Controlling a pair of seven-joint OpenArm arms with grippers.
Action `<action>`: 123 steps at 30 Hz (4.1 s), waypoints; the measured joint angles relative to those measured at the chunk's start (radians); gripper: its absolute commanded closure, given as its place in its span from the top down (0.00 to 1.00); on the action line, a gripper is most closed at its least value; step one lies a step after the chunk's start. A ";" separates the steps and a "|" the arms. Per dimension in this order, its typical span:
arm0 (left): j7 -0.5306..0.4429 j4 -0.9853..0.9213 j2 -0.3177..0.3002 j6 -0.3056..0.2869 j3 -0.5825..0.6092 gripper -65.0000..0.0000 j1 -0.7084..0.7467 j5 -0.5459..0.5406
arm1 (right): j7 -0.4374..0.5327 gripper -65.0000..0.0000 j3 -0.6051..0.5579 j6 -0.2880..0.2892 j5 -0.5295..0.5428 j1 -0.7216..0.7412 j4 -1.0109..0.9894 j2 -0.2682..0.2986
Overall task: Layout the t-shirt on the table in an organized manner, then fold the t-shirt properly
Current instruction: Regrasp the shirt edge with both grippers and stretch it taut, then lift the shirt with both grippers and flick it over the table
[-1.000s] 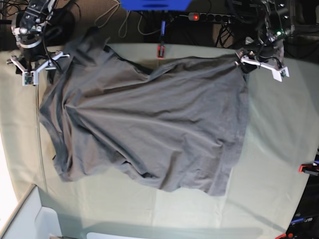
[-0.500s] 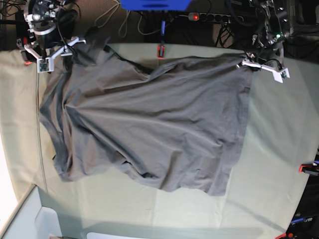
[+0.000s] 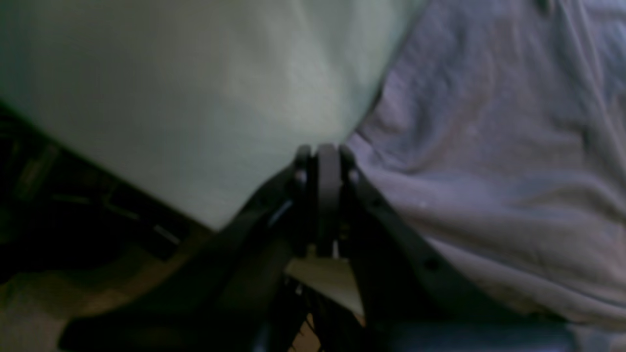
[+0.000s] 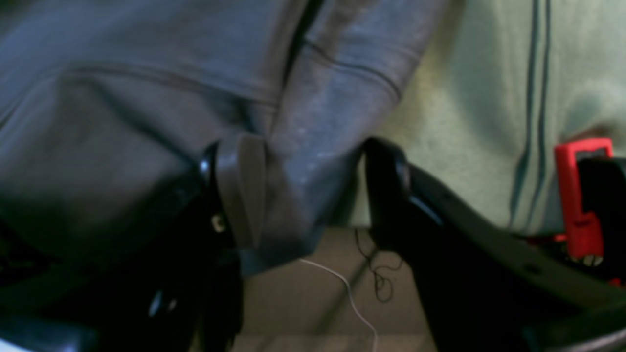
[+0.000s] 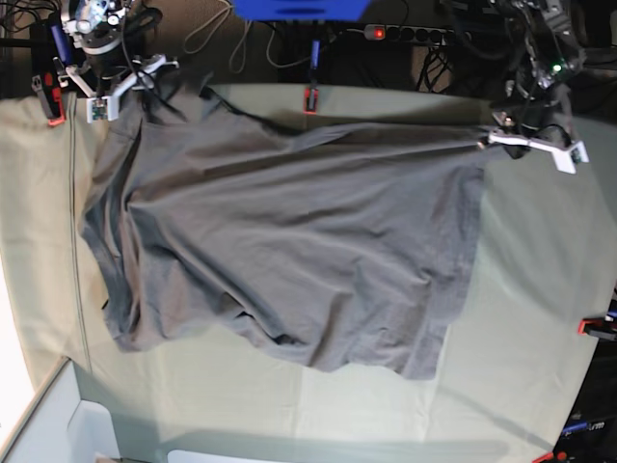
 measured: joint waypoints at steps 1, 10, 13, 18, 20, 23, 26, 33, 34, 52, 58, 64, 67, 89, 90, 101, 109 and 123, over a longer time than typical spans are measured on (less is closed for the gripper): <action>-0.001 0.001 -0.001 0.000 -0.004 0.00 -0.001 0.003 | 0.000 0.51 0.018 -0.002 0.000 0.011 -0.007 -0.001; 0.003 -0.001 -0.002 0.000 -0.021 0.00 -0.003 -0.002 | -0.004 0.51 0.131 -0.001 -0.003 0.071 -0.023 0.028; 0.003 -0.001 -0.002 0.000 -0.021 0.00 -0.006 -0.002 | -0.004 0.51 0.131 -0.001 -0.002 0.071 -0.023 0.030; 0.003 -0.002 -0.002 0.000 -0.021 0.00 -0.006 -0.002 | -0.004 0.51 0.129 -0.001 -0.002 0.068 -0.023 0.029; 0.003 -0.002 -0.002 0.000 -0.021 0.00 -0.006 -0.002 | -0.001 0.51 0.130 -0.002 -0.002 0.069 -0.035 0.028; 0.003 -0.002 -0.002 0.000 -0.021 0.00 -0.006 -0.001 | 0.028 0.51 0.132 -0.002 0.015 0.072 -0.083 0.036; 0.003 -0.002 -0.003 0.000 -0.021 0.00 -0.006 -0.002 | 0.043 0.51 0.132 -0.002 0.029 0.074 -0.117 0.061; 0.003 -0.002 -0.002 0.000 -0.021 0.00 -0.006 -0.002 | 0.037 0.51 0.187 0.016 0.028 0.110 -0.129 0.051; 0.003 -0.004 -0.003 0.000 -0.021 0.00 -0.006 -0.002 | 0.034 0.49 0.194 0.017 0.024 0.116 -0.129 0.052; 0.010 0.016 -0.002 0.000 -0.021 0.00 -0.034 0.006 | -0.015 0.00 0.212 0.087 -0.005 0.138 -0.030 0.052; 0.013 0.115 -0.002 0.000 -0.021 0.00 -0.082 -0.002 | -0.004 0.00 0.203 0.090 0.000 0.238 0.080 0.053; 0.113 0.161 -0.003 0.001 -0.018 0.00 -0.242 0.003 | -0.015 0.00 0.195 0.094 -0.006 0.363 0.097 0.092; 0.146 0.162 -0.009 0.000 -0.018 0.00 -0.314 0.000 | -0.032 0.00 0.154 0.094 -0.001 0.409 0.101 0.117; 0.106 -0.088 -0.070 0.014 0.177 0.00 -0.921 0.016 | -0.274 0.00 -0.240 0.113 -0.009 1.130 -0.274 0.343; 0.098 -0.101 -0.070 0.012 0.176 0.00 -0.955 0.014 | -0.275 0.00 -0.243 0.111 -0.013 1.173 -0.306 0.353; 0.094 -0.445 -0.080 0.011 0.174 0.00 -1.374 0.021 | -0.254 0.00 -0.307 0.109 -0.019 1.626 -0.621 0.464; -0.033 -0.490 -0.108 0.011 0.261 0.00 -1.441 0.013 | -0.188 0.00 -0.388 0.082 -0.007 1.699 -0.626 0.485; -0.044 -0.321 -0.158 0.004 0.283 0.00 -1.084 0.000 | -0.193 0.00 -0.223 0.114 -0.002 1.088 -0.115 0.393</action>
